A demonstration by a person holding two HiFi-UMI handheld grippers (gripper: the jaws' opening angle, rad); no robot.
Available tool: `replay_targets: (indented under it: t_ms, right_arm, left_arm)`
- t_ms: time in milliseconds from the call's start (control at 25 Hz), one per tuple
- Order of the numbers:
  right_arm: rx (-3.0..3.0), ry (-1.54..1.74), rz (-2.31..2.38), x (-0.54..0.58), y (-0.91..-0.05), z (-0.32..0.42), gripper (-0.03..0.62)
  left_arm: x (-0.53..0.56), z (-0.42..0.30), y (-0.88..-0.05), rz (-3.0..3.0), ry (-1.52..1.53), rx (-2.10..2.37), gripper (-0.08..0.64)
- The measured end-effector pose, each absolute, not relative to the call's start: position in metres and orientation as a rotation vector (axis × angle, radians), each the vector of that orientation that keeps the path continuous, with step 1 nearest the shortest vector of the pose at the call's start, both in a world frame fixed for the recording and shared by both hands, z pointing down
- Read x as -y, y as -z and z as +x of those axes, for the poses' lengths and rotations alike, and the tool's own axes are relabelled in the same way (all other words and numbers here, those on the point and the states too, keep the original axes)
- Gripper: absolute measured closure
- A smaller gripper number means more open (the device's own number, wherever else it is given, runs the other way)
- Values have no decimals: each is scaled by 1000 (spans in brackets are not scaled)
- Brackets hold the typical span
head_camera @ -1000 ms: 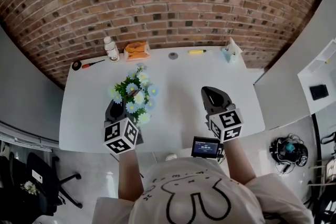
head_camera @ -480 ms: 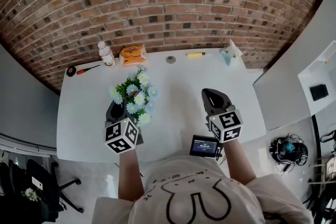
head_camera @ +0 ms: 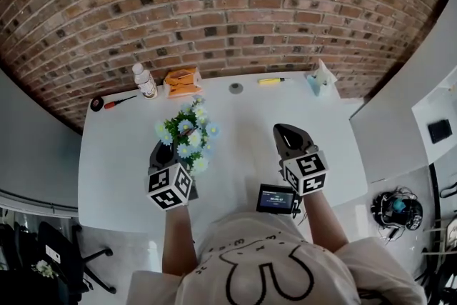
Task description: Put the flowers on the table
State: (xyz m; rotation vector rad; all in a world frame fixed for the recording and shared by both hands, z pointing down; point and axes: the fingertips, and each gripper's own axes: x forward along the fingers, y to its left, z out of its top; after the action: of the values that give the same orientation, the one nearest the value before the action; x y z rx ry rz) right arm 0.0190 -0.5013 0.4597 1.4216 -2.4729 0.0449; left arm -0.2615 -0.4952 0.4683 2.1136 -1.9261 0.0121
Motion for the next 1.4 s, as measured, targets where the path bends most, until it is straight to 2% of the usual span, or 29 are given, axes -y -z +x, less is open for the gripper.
replay_targets:
  t_ms: [1400]
  right_arm:
    - [2332, -301, 1297, 524, -561, 22, 574]
  left_arm:
    - [516, -268, -570, 1965, -194, 1860, 500]
